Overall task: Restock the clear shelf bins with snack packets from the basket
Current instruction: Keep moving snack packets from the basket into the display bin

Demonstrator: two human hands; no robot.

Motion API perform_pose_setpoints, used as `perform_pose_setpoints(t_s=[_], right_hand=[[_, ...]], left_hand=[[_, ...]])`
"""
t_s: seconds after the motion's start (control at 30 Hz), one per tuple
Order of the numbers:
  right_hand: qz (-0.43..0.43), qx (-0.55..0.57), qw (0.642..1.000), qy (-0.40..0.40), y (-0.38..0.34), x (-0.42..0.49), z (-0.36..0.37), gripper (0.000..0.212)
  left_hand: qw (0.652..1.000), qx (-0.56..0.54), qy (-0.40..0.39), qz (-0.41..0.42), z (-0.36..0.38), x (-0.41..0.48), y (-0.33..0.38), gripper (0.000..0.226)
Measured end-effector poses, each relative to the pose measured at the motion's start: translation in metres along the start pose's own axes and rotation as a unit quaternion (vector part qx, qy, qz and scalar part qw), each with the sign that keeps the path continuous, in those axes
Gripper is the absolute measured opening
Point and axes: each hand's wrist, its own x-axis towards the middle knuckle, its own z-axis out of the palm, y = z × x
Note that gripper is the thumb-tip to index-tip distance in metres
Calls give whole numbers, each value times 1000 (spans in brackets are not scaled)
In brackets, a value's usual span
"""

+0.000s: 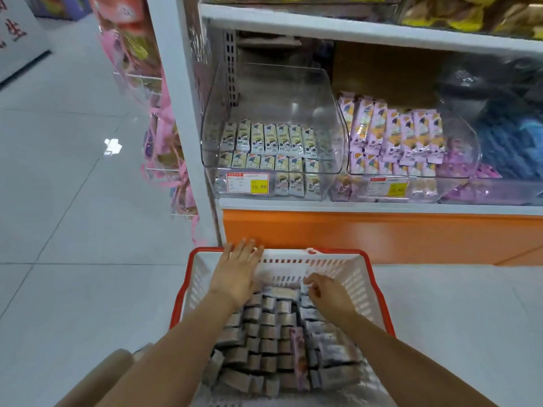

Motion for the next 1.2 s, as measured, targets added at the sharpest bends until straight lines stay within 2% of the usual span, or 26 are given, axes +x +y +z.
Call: perform_pose_setpoints(t_s=[0.2, 0.33, 0.5, 0.77, 1.03, 1.2], right_hand=[[69, -15, 994, -78, 39, 22, 47, 52], [101, -39, 988, -112, 59, 41, 73, 45], [100, -105, 981, -126, 64, 55, 90, 50], [109, -159, 976, -98, 60, 58, 92, 42], [73, -147, 985, -60, 55, 53, 76, 15], [26, -115, 992, -47, 46, 38, 53, 31]], left_hand=[[1000, -5, -14, -27, 35, 7, -9, 78], [999, -31, 2, -37, 44, 11, -6, 76], [996, -50, 49, -54, 57, 14, -1, 77], [996, -46, 44, -62, 59, 15, 0, 76], [997, -26, 19, -70, 58, 14, 2, 81], [997, -32, 8, -71, 54, 13, 2, 81]])
